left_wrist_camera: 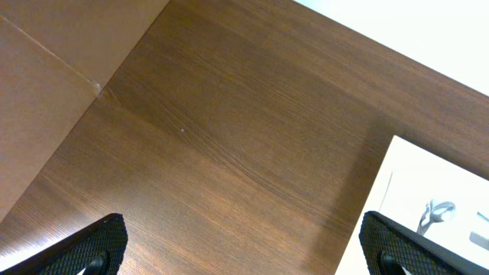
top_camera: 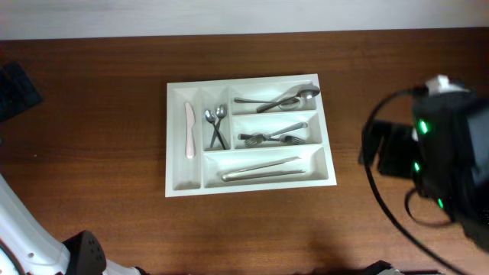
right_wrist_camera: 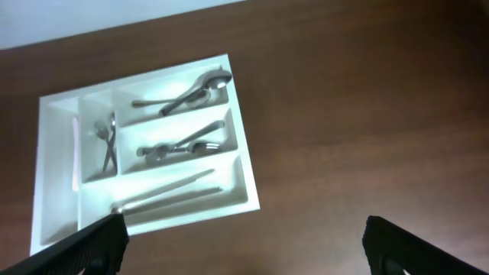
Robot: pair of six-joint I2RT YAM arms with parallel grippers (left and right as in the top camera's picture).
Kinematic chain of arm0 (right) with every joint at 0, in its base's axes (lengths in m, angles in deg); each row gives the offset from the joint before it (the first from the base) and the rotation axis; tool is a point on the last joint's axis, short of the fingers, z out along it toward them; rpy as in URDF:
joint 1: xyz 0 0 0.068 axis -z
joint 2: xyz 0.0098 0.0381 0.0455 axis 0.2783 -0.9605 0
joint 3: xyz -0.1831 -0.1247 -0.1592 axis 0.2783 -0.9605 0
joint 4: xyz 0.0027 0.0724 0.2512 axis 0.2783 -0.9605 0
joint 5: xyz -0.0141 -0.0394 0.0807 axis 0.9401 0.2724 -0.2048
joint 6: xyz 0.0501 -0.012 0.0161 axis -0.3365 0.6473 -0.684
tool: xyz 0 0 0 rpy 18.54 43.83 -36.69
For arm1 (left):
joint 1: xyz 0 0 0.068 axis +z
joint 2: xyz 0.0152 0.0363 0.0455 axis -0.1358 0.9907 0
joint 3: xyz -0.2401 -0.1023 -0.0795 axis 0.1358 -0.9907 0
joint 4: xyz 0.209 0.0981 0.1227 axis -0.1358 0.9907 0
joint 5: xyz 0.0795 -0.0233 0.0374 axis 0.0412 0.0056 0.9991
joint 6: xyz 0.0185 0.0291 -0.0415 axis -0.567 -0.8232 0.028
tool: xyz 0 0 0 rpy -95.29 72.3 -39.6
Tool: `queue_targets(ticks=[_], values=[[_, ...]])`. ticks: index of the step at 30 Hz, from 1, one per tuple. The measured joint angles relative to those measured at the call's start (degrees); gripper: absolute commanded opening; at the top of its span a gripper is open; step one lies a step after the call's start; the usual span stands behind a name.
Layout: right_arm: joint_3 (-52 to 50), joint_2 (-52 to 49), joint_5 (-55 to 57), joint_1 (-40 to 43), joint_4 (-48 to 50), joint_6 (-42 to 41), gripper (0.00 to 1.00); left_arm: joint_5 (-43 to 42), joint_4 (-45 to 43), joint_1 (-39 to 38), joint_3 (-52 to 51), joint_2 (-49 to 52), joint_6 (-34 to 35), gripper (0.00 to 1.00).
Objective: Pack container
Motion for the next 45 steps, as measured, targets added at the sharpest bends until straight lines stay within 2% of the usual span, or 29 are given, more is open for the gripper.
queue_targets(ticks=[5,11,20,24,28,33,37,45], values=[[-2.4,6.0,1.5,-1.0,0.0,-1.7,0.99,0.0,0.0,0.0,0.0,0.0,0.0,0.99],[-2.4,8.7,2.1,-1.1,0.0,-2.4,0.99,0.0,0.0,0.0,0.0,0.0,0.0,0.99],[-2.7,8.0,2.1,-0.8,0.0,4.3,0.99,0.0,0.0,0.0,0.0,0.0,0.0,0.99],[-3.2,9.0,2.0,4.0,0.6,5.6,0.99,0.0,0.0,0.0,0.0,0.0,0.0,0.99],[-6.1,13.6,1.6,11.1,6.0,6.4,0.99,0.0,0.0,0.0,0.0,0.0,0.0,0.99],[-17.5,26.4,1.7,15.0,23.4,8.8,0.99,0.0,0.0,0.0,0.0,0.0,0.0,0.99],[-34.9,40.0,1.8,17.1,41.9,12.9,0.99,0.0,0.0,0.0,0.0,0.0,0.0,0.99],[-68.3,57.2,1.2,20.2,63.8,16.6,0.99,0.0,0.0,0.0,0.0,0.0,0.0,0.99]])
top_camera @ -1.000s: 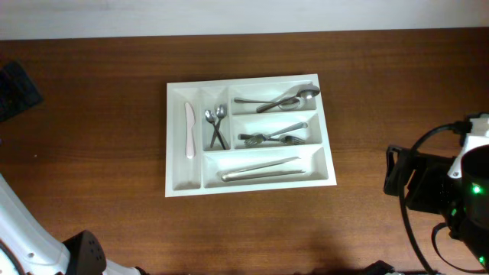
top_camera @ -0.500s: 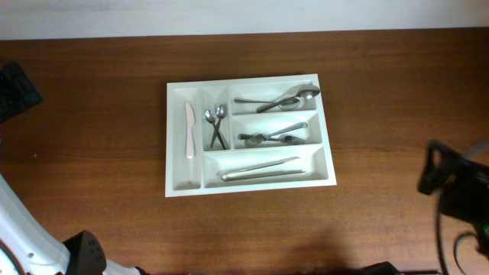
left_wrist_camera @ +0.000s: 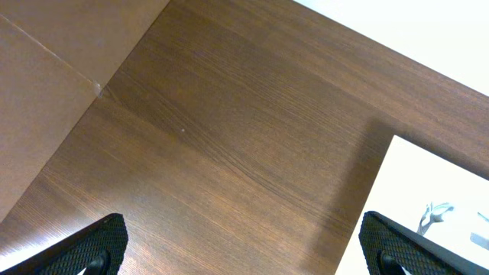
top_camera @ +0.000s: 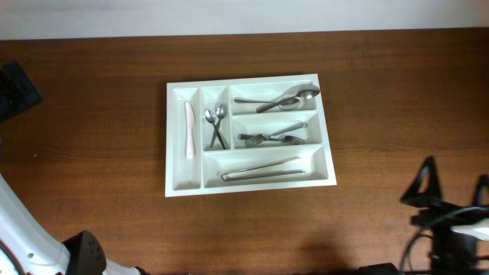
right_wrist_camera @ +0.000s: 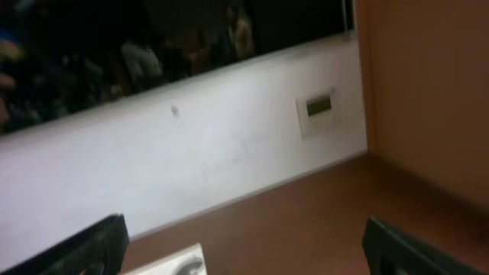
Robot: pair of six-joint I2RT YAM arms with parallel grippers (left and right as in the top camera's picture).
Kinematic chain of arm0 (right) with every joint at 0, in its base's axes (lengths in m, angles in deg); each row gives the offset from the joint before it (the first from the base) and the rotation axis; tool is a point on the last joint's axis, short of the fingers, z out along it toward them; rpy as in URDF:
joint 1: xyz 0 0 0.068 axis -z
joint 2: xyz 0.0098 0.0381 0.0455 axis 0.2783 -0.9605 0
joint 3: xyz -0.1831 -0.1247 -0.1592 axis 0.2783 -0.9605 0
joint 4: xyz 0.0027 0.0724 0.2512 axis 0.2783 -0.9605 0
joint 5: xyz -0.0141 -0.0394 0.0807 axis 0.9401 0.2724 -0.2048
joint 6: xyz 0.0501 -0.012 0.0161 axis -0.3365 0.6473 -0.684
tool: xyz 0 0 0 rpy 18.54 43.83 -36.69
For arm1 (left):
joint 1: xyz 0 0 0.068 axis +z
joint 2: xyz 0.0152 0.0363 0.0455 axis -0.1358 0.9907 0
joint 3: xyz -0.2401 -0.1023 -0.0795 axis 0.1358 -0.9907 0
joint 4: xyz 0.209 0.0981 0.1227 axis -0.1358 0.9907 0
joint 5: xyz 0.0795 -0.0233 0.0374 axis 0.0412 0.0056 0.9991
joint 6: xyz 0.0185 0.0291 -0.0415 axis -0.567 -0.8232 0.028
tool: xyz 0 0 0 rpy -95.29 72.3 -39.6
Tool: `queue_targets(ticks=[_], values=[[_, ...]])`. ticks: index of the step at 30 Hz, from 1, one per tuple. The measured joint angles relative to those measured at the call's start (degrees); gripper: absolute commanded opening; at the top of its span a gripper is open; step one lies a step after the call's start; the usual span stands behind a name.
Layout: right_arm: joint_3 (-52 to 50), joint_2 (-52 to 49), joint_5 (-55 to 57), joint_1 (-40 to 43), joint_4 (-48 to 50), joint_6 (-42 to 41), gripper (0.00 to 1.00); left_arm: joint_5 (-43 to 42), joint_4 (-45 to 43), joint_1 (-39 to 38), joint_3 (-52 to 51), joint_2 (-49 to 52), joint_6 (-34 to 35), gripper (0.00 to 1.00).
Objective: Pack container
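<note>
A white cutlery tray [top_camera: 174, 187] lies mid-table. It holds a pale pink knife [top_camera: 189, 130], small spoons [top_camera: 215, 126], large spoons [top_camera: 279, 99], forks [top_camera: 271, 139] and long steel knives [top_camera: 261, 169], each kind in its own compartment. My right gripper [top_camera: 454, 187] stands open and empty near the front right corner of the table, well away from the tray. In the right wrist view it [right_wrist_camera: 248, 248] points toward the back wall, with a tray corner [right_wrist_camera: 174, 263] just showing. My left gripper [left_wrist_camera: 244, 248] is open over bare wood, left of the tray's edge [left_wrist_camera: 428, 176].
A black object [top_camera: 17, 92] sits at the table's left edge. The left arm's white link [top_camera: 23, 237] fills the front left corner. The white wall [right_wrist_camera: 229, 153] rises behind the table's far edge.
My right arm was raised over the table to the right of the tray, its camera looking down on it. Now it is low at the front right corner, its camera facing the wall. The left gripper has not moved.
</note>
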Motion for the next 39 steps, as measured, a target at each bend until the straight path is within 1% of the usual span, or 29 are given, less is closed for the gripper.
queue_targets(ticks=[3,7,11,15,19,33,36,39], values=[[-12.8,6.4,-1.4,0.9,9.3,0.5,0.99,0.0,0.0,0.0,0.0,0.0,0.0,0.99],[-23.2,10.9,-3.9,2.1,18.7,0.6,0.99,0.0,0.0,0.0,0.0,0.0,0.0,0.99],[-31.4,12.8,-7.4,4.0,26.0,0.6,0.99,0.0,0.0,0.0,0.0,0.0,0.0,0.99],[-37.5,14.1,-10.1,4.9,30.7,0.6,0.99,0.0,0.0,0.0,0.0,0.0,0.0,0.99],[-41.0,14.3,-11.7,5.0,31.9,0.6,0.99,0.0,0.0,0.0,0.0,0.0,0.0,0.99],[-49.0,14.4,-13.6,5.1,31.6,0.6,0.99,0.0,0.0,0.0,0.0,0.0,0.0,0.99],[-49.8,14.4,-14.0,5.1,29.4,0.6,0.99,0.0,0.0,0.0,0.0,0.0,0.0,0.99],[-49.8,14.4,-14.4,5.1,29.4,0.6,0.99,0.0,0.0,0.0,0.0,0.0,0.0,0.99]])
